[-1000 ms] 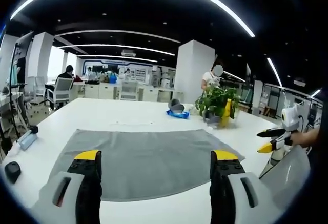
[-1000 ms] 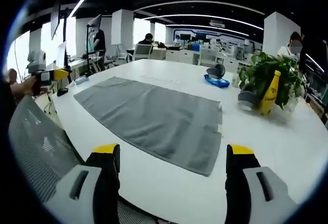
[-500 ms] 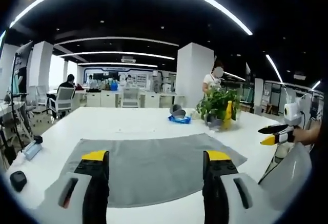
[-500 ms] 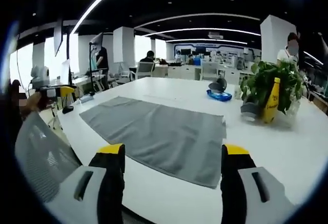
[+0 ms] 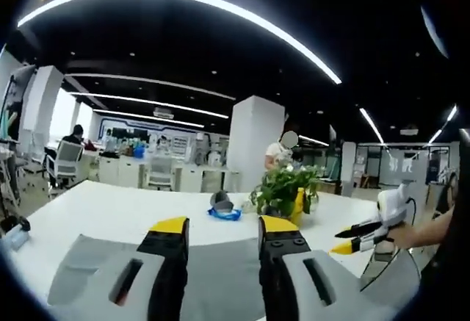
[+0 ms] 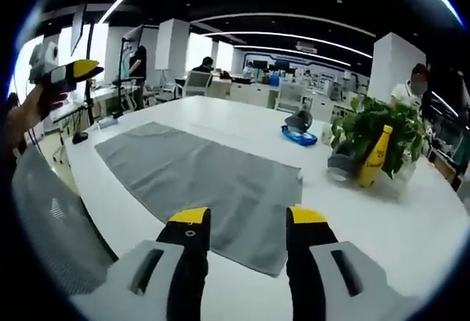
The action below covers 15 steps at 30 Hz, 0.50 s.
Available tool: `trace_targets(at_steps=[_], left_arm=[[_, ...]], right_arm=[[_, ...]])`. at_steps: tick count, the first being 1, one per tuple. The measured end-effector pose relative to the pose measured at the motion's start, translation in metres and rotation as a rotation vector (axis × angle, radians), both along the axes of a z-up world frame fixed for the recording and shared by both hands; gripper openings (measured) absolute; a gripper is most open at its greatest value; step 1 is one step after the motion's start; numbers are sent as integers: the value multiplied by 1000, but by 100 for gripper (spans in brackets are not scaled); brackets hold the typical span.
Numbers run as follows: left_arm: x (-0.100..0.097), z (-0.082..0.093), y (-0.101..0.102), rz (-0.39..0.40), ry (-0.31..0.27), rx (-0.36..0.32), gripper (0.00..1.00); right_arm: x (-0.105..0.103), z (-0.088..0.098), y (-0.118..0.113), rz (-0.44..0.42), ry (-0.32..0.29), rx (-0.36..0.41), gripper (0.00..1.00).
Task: Fold the towel on the table until its edges align and the towel forms a compact rectangular stack.
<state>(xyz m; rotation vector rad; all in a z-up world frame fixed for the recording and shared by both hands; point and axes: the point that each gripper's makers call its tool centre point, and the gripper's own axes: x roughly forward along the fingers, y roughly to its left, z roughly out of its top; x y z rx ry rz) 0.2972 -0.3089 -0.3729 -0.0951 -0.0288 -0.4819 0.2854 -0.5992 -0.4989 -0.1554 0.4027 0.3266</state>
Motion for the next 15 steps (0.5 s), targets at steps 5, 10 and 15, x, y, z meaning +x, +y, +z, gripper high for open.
trace_targets(at_steps=[5, 10, 15], left_arm=[[-12, 29, -48, -180, -30, -184, 23], [-27, 30, -106, -354, -72, -56, 11], [-23, 22, -141, -459, -67, 17, 6]], right_arm=[[9, 1, 3, -26, 16, 71, 28], [16, 2, -7, -52, 21, 64, 28], [13, 10, -23, -84, 2, 71, 29]])
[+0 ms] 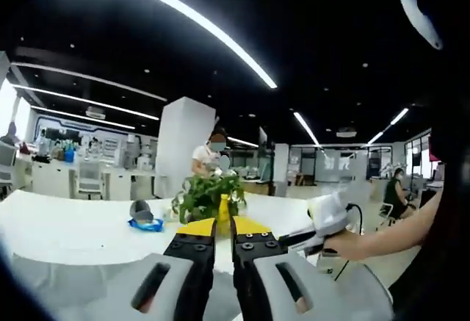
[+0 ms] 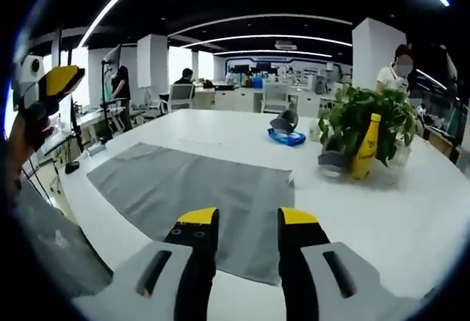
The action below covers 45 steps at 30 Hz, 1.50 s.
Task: Fold the towel on the table until its edges align and the towel forms a compact rectangular stack.
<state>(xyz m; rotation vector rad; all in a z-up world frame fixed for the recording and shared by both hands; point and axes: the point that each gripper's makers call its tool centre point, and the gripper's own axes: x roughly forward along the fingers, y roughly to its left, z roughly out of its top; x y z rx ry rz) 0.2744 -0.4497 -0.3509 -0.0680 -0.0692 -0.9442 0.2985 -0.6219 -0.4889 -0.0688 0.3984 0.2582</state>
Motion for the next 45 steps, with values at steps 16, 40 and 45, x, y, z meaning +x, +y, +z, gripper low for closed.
trace_targets(at_steps=[16, 40, 45], left_arm=[[39, -79, -30, -99, 94, 245, 10], [36, -181, -84, -158, 240, 365, 42], [27, -189, -88, -189, 219, 414, 42]], right_arm=[[-8, -73, -73, -87, 286, 63, 26], [-6, -170, -46, 6, 631, 110, 13], [-2, -170, -49, -47, 619, 201, 7]])
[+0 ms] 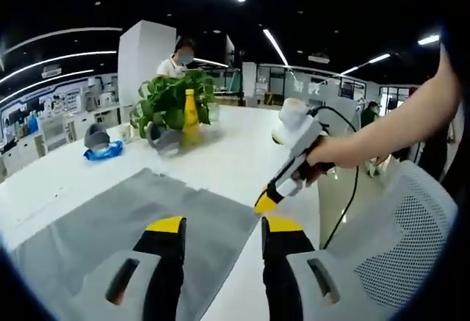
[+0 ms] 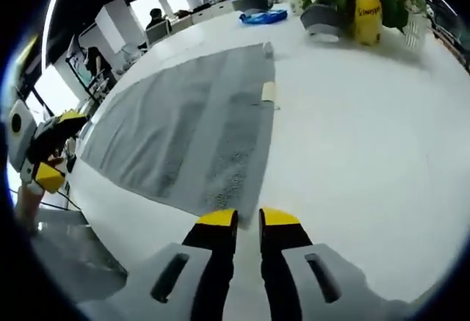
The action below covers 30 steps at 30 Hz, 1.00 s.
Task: Fold the towel on the table until its edges align and the towel forms a compact rectangular stack.
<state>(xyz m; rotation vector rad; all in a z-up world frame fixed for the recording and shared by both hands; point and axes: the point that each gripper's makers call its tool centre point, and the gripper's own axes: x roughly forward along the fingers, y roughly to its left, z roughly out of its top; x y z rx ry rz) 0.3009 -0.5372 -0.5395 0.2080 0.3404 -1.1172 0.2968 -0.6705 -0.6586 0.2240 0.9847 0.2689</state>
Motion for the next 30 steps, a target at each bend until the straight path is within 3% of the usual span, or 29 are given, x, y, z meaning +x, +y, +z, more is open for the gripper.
trace_targets(at_steps=[7, 12, 15, 21, 30], left_arm=[[-7, -11, -3, -23, 9, 35, 41], [-11, -9, -9, -38, -8, 34, 36], [-14, -7, -13, -54, -30, 30, 30], [-12, -3, -13, -64, -87, 44, 25], [7, 20, 0, 24, -188, 14, 22]], right_arm=[[1, 11, 6, -51, -22, 91, 0], [12, 50, 19, -72, -124, 205, 0], [16, 75, 33, -48, -166, 255, 0], [25, 105, 66, 42, -224, 279, 0], [36, 141, 120, 165, -271, 341, 0]])
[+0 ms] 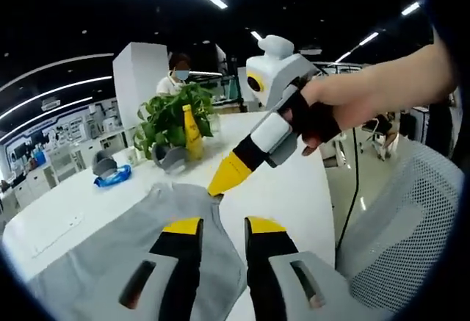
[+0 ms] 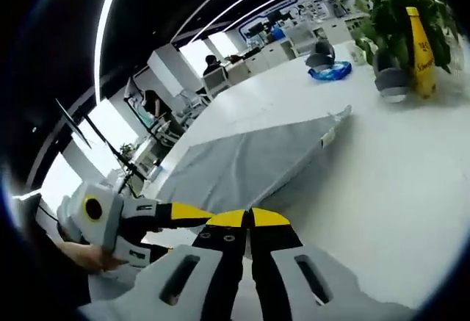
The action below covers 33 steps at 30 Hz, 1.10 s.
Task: Fold the towel on the table until its edges align and the towel forms a compact rectangular stack.
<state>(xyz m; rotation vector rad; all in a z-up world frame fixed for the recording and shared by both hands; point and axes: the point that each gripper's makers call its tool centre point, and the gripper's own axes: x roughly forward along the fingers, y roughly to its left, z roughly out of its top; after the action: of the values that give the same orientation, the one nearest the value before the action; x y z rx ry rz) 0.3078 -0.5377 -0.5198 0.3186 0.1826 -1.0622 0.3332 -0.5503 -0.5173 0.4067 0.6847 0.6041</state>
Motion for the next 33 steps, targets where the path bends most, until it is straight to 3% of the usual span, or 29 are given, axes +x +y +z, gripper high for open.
trace_targets(at_steps=[6, 9, 13, 16, 26, 33], left_arm=[[17, 9, 16, 77, -66, 11, 20], [19, 13, 19, 86, -75, 3, 19], [21, 20, 21, 95, -160, 30, 14], [20, 23, 19, 89, -181, 28, 12], [18, 23, 19, 83, -188, 43, 8], [16, 22, 18, 71, -164, 33, 5]], right_arm=[[1, 11, 24, 62, 1, 47, 0], [0, 14, 31, 75, 2, 62, 0], [-1, 19, 35, 72, 13, 96, 0], [-2, 20, 37, 74, 17, 104, 0], [-3, 19, 35, 57, 55, 171, 0], [-6, 17, 31, 38, 116, 272, 0]])
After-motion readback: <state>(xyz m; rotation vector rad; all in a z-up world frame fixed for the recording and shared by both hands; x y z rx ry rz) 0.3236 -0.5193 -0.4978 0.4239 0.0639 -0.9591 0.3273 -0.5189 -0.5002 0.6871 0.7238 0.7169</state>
